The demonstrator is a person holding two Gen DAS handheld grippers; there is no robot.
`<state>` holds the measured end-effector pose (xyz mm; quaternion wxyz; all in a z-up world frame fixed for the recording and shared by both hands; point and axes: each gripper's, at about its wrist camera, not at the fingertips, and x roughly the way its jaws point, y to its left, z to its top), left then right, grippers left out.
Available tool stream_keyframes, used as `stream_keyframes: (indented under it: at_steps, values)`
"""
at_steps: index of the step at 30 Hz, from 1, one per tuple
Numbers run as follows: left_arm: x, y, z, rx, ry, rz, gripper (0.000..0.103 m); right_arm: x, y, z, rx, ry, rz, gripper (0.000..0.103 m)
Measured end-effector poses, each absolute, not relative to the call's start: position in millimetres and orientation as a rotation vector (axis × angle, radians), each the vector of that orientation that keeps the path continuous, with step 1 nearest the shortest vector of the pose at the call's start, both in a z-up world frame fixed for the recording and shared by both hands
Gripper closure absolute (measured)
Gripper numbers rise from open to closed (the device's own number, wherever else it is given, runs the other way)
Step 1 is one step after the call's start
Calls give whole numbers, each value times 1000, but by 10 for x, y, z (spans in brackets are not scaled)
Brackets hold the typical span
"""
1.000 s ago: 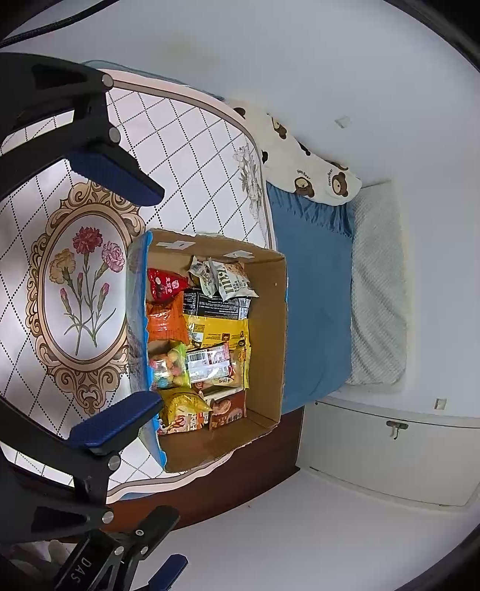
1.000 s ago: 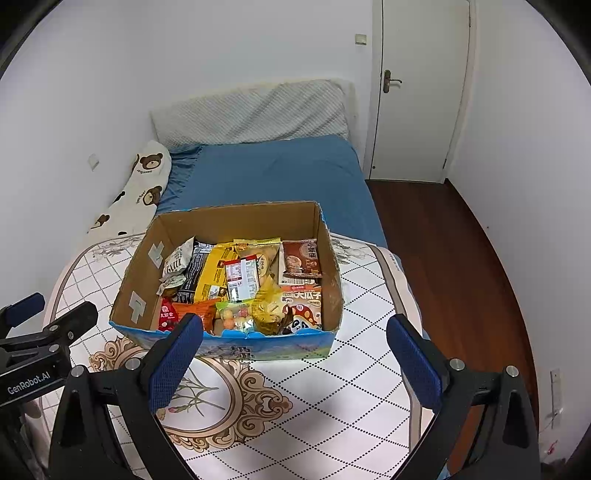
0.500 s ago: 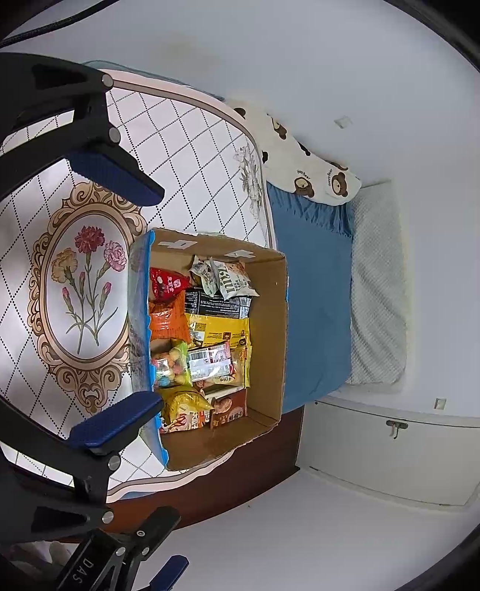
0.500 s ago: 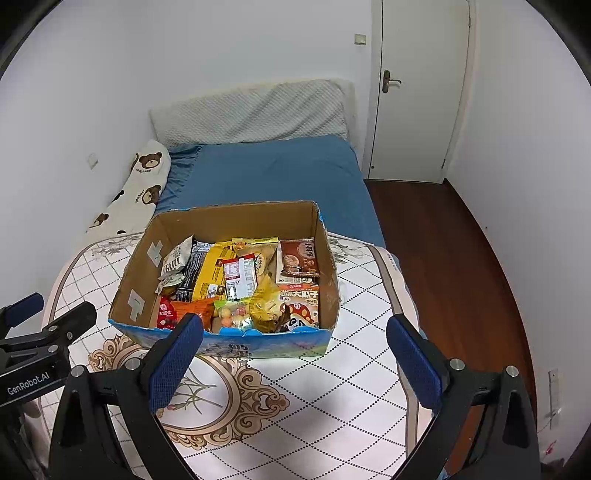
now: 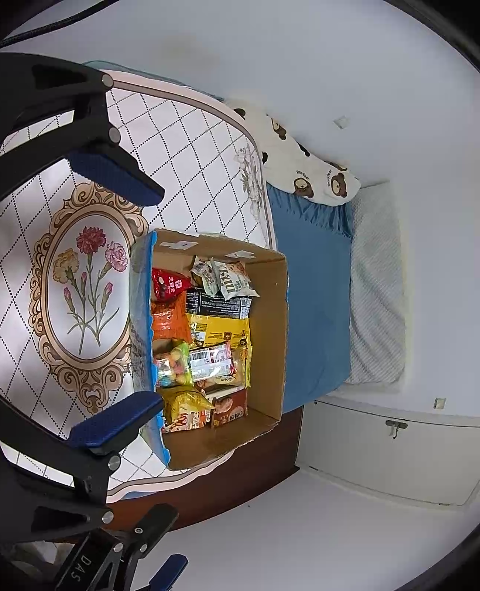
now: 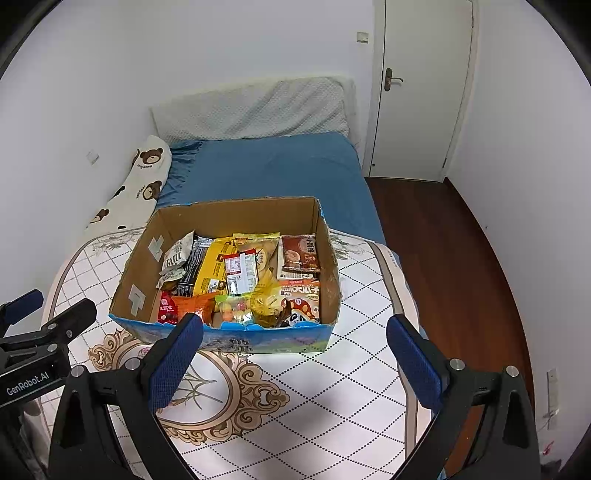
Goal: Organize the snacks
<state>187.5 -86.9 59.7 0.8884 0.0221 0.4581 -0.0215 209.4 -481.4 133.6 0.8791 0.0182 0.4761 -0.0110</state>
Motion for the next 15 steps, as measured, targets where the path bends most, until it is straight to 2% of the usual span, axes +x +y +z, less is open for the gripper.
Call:
stream_keyframes:
  at_steps: [15]
  values:
    - [1874,-885,581,52,960,-54,0,2100,-4824,1341,39,997,-25,1]
